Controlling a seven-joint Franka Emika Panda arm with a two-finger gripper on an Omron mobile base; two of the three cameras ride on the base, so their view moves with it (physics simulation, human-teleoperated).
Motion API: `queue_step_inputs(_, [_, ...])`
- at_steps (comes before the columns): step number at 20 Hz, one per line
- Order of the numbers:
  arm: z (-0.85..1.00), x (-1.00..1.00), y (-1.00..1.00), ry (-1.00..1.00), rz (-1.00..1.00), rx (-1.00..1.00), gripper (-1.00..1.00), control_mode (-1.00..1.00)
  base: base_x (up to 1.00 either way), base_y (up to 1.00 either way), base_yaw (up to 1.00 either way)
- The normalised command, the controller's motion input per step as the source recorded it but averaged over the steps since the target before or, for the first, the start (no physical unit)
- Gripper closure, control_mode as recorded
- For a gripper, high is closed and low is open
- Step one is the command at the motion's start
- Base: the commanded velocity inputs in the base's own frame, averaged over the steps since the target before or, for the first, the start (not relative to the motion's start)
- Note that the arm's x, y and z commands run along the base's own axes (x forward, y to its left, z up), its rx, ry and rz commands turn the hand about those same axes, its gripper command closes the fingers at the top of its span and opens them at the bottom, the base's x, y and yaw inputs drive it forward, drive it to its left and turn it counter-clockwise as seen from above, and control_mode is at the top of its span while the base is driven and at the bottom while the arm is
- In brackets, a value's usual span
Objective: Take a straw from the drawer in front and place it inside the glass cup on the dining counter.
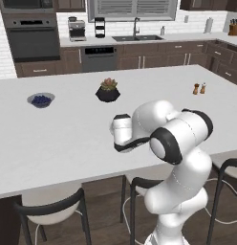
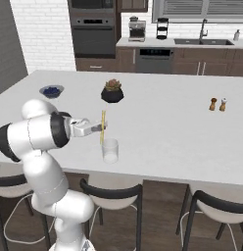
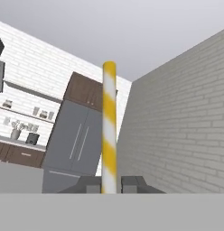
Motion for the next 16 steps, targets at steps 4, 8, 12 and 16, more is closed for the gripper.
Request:
queue_step_inputs(4, [-0.1, 0.12, 0.0, 0.0, 0.0, 0.0, 1.0, -1.0, 0.0, 0.0, 0.0])
queue_step_inputs(8, [-0.16, 0.17, 0.0, 0.0, 0.0, 0.0, 1.0, -1.0, 0.0, 0.0, 0.0])
queue_step_inputs(12, [-0.3, 0.18, 0.0, 0.0, 0.0, 0.0, 1.0, -1.0, 0.0, 0.0, 0.0])
queue_step_inputs(16, [-0.29, 0.19, 0.0, 0.0, 0.0, 0.0, 1.0, -1.0, 0.0, 0.0, 0.0])
